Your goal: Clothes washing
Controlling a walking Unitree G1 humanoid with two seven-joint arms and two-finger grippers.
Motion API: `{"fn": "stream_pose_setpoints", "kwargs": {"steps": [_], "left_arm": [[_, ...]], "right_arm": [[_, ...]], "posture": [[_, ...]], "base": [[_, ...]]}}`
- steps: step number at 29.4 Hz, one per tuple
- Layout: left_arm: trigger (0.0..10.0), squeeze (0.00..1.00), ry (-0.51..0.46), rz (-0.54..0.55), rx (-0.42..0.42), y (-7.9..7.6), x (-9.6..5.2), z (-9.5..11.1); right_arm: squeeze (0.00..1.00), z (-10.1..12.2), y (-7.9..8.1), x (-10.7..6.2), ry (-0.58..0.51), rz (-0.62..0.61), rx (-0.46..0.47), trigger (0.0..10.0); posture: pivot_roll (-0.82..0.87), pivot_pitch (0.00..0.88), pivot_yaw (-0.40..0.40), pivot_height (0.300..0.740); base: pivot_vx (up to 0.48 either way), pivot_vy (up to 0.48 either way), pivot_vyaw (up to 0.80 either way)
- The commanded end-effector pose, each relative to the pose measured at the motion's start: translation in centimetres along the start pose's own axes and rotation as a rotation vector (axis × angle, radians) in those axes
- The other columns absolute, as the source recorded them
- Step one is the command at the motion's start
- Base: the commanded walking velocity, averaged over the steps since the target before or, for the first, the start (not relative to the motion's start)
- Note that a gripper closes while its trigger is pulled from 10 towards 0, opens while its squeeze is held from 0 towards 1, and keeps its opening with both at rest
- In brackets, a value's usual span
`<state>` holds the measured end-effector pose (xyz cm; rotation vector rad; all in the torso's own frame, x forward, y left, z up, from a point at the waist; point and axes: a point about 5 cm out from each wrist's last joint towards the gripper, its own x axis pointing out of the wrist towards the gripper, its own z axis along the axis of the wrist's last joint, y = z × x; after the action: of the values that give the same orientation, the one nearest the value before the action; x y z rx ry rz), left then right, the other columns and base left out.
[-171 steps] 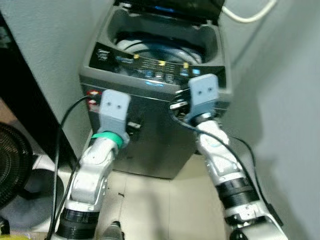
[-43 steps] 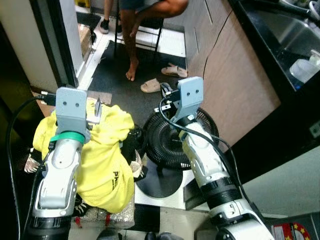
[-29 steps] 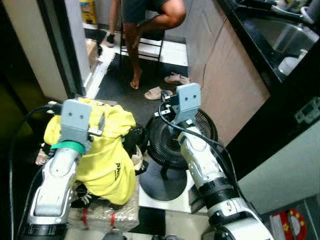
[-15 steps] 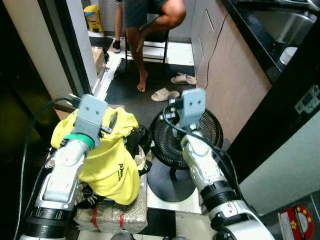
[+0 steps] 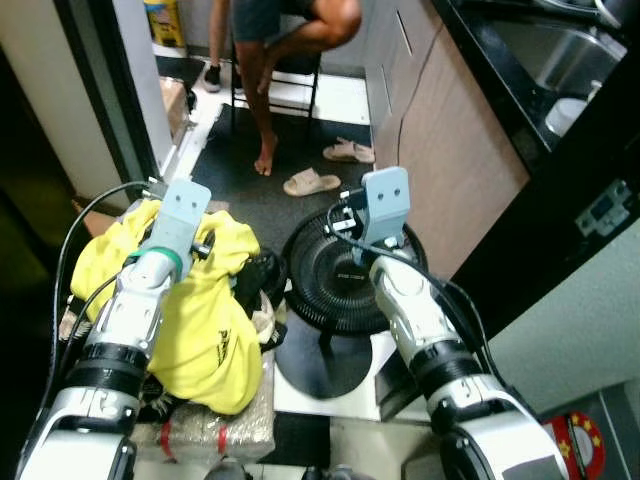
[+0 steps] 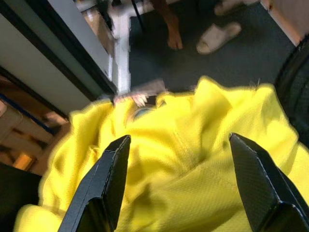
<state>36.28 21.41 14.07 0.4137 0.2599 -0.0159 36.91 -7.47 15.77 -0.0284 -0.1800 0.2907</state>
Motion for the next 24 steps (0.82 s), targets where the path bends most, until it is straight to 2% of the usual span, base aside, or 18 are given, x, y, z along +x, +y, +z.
{"fn": "stream_pose_setpoints", "kwargs": {"steps": [1, 5, 9, 11, 13, 15, 16, 17, 18, 21, 22, 24], "left_arm": [[10.0, 0.00, 0.017, -0.010, 0.012, -0.1, 0.1, -0.5], [10.0, 0.00, 0.040, 0.006, 0.048, 0.8, 0.3, -1.6], [10.0, 0.00, -0.001, 0.005, -0.017, 1.3, 0.1, -1.9], [10.0, 0.00, -0.001, 0.005, -0.017, 1.3, 0.1, -1.9], [10.0, 0.00, 0.012, -0.017, 0.003, 1.0, -0.3, -2.6], [10.0, 0.00, 0.054, -0.045, 0.066, 0.6, -1.0, -4.2], [10.0, 0.00, 0.054, -0.045, 0.066, 0.6, -1.0, -4.2], [10.0, 0.00, 0.084, -0.039, 0.081, 0.7, -1.4, -5.2], [10.0, 0.00, 0.129, -0.026, 0.078, 1.2, -2.0, -6.5], [10.0, 0.00, 0.140, -0.018, 0.066, 1.5, -2.3, -7.2], [9.4, 0.00, 0.131, -0.014, 0.043, 1.6, -2.5, -7.4], [9.4, 0.00, 0.124, -0.011, 0.026, 1.7, -2.7, -7.5]], "right_arm": [[0.00, -0.2, -0.3, 0.0, 0.005, -0.005, -0.005, 10.0], [0.00, -0.3, -0.6, -0.2, 0.002, -0.002, -0.017, 10.0], [0.00, -0.5, -0.8, -0.4, 0.005, 0.001, -0.025, 10.0], [0.00, -0.5, -0.8, -0.4, 0.005, 0.001, -0.025, 10.0], [0.00, -0.6, -0.8, -0.5, 0.005, 0.003, -0.025, 10.0], [0.00, -0.6, -0.7, -0.5, 0.005, 0.008, -0.026, 10.0], [0.00, -0.6, -0.7, -0.5, 0.005, 0.008, -0.026, 10.0], [0.00, -0.6, -0.6, -0.5, 0.004, 0.010, -0.026, 10.0], [0.00, -0.6, -0.5, -0.4, 0.002, 0.014, -0.025, 10.0], [0.00, -0.6, -0.5, -0.4, 0.000, 0.017, -0.025, 10.0], [0.00, -0.6, -0.5, -0.4, 0.000, 0.018, -0.025, 10.0], [0.00, -0.6, -0.5, -0.4, 0.000, 0.019, -0.025, 10.0]], "posture": [[0.14, 0.018, -0.091, 0.740], [0.13, 0.022, -0.099, 0.740], [0.12, 0.019, -0.101, 0.740], [0.12, 0.019, -0.101, 0.740], [0.12, 0.020, -0.101, 0.740], [0.12, 0.022, -0.101, 0.740], [0.12, 0.022, -0.101, 0.740], [0.13, 0.022, -0.102, 0.740], [0.13, 0.021, -0.104, 0.740], [0.13, 0.020, -0.105, 0.740], [0.13, 0.018, -0.105, 0.740], [0.13, 0.018, -0.105, 0.740]], "base": [[0.000, 0.000, 0.00], [0.000, 0.000, 0.00], [0.000, 0.000, 0.00], [0.000, 0.000, 0.00], [0.000, 0.000, 0.00], [0.000, 0.000, 0.00], [0.000, 0.000, 0.00], [0.000, 0.000, 0.00], [0.000, 0.000, 0.00], [0.000, 0.000, 0.00], [0.000, 0.000, 0.00], [0.000, 0.000, 0.00]]}}
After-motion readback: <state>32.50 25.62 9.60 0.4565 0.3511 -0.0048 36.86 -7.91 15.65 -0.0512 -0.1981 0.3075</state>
